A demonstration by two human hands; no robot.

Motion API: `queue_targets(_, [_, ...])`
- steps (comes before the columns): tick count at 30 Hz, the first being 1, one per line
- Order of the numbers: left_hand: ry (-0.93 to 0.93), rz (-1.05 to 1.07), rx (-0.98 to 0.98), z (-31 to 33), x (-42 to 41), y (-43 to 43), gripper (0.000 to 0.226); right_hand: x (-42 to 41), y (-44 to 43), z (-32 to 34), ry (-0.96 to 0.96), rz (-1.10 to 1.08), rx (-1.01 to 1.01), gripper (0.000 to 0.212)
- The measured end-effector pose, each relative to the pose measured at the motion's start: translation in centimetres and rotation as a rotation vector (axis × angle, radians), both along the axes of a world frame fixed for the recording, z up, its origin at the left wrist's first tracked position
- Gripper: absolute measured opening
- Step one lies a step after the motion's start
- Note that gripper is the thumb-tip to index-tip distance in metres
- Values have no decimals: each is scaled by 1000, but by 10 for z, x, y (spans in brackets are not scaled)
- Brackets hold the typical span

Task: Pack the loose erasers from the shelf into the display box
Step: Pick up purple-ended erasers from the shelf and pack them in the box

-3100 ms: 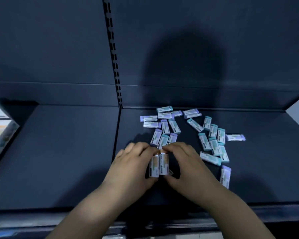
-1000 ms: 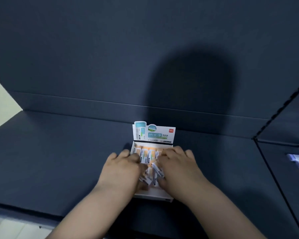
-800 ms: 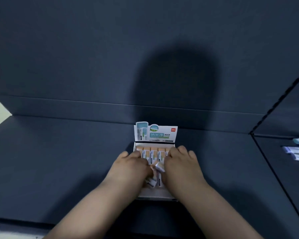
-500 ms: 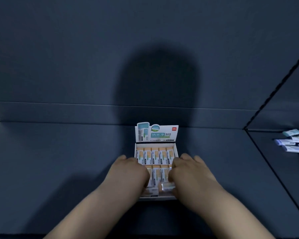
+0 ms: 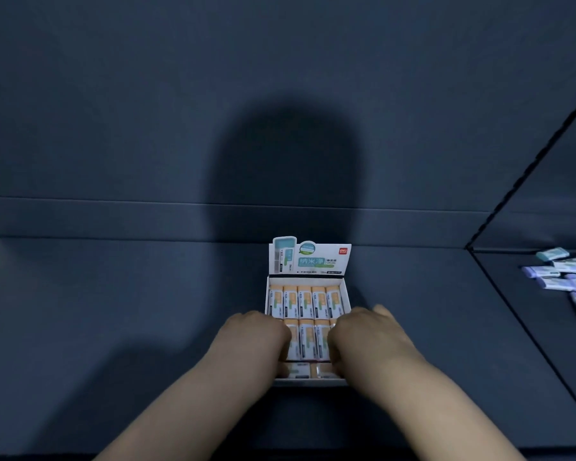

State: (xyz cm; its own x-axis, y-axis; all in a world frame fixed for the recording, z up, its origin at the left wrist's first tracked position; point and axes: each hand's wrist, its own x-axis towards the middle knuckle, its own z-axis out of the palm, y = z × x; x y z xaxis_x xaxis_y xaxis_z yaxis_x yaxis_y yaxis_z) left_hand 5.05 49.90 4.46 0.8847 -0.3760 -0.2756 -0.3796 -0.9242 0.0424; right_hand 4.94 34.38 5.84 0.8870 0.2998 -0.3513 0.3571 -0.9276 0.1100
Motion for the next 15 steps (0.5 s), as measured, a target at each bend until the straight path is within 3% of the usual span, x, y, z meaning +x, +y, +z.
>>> queue_targets(5, [75, 48, -104, 0, 0, 3, 16, -2, 3, 1, -29, -9, 12, 22])
queue_targets(10, [-66, 74, -339, 4, -7, 11, 15, -7, -3, 8, -155, -118, 313, 24])
queue_targets(13, [-192, 125, -398, 4, -7, 14, 26, -8, -12, 5, -293, -323, 393, 29])
queue_targets(15, [-234, 184, -399, -1, -4, 19, 28, -8, -16, 0, -245, -502, 402, 34])
